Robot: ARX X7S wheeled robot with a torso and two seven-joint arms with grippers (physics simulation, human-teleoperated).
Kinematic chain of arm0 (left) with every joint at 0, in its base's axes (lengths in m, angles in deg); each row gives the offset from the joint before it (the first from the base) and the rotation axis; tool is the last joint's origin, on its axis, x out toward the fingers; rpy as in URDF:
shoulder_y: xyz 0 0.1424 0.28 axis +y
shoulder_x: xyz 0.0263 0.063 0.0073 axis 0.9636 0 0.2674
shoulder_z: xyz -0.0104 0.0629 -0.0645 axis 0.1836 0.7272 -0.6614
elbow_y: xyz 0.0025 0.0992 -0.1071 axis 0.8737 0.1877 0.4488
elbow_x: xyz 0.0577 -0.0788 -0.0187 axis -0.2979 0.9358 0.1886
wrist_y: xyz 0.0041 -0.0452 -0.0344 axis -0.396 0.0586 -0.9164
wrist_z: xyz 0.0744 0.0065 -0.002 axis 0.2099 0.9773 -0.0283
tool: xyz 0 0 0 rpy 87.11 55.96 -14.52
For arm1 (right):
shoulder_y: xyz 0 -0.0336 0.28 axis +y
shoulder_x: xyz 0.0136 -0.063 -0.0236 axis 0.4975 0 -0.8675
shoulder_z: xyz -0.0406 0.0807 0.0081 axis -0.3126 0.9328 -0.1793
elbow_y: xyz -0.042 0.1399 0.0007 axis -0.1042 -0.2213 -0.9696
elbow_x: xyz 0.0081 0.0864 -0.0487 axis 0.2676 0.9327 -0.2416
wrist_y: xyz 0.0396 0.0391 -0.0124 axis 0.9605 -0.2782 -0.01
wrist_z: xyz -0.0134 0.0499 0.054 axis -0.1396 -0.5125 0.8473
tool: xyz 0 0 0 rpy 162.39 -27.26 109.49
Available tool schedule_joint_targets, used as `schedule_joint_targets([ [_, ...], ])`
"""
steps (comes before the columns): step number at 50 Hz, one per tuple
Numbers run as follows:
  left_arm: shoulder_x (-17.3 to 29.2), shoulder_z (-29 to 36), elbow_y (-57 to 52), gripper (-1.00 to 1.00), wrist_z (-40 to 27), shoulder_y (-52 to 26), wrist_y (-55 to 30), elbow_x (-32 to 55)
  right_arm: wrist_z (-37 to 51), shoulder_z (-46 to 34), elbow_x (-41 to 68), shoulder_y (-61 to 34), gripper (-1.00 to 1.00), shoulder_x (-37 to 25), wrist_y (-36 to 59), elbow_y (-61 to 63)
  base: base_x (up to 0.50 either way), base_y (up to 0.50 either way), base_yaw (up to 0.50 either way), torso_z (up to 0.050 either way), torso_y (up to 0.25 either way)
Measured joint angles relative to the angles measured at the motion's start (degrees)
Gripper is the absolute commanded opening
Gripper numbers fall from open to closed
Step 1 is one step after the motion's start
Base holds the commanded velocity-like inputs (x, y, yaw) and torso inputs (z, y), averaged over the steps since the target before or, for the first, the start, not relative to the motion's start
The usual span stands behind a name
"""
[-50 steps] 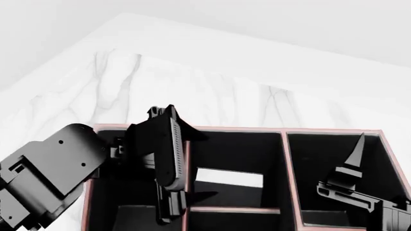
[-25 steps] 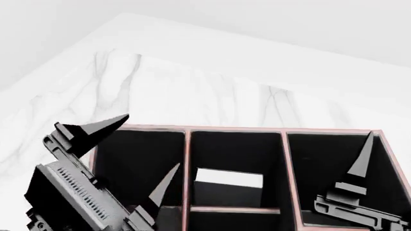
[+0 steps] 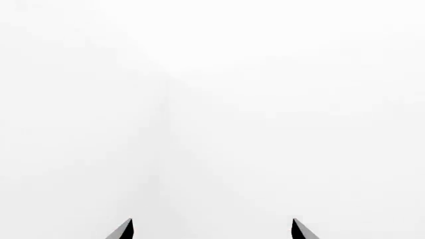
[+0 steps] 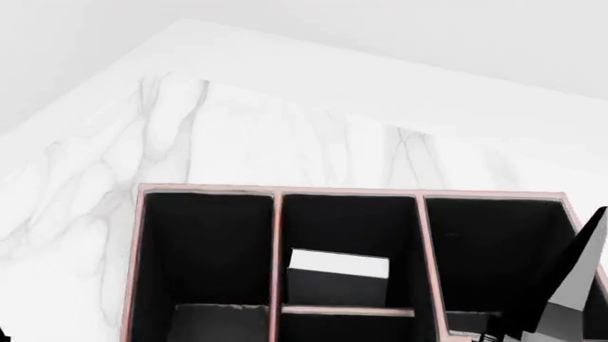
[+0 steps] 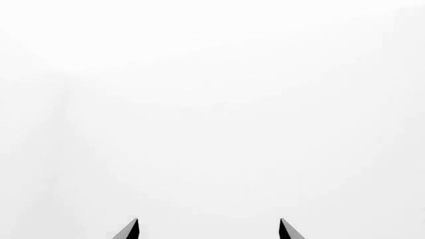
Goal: Pick up the book and place it in the front compartment of the caddy.
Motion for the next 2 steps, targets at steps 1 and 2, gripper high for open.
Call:
schedule_joint_targets([
  [1,0.0,-0.5,-0.3,1.0,-0.7,0.7,0.6,-0.4,0.1,0.1,-0.2,0.2,1.0,0.2,-0.6,0.1,0.0,0.0,0.0,0.0,0.0],
  [2,0.0,-1.1,-0.6,1.0,-1.3,1.3,1.2,-0.7,0.1,0.2,-0.3,0.4,1.0,0.3,-1.2,0.3,0.0,0.0,0.0,0.0,0.0],
])
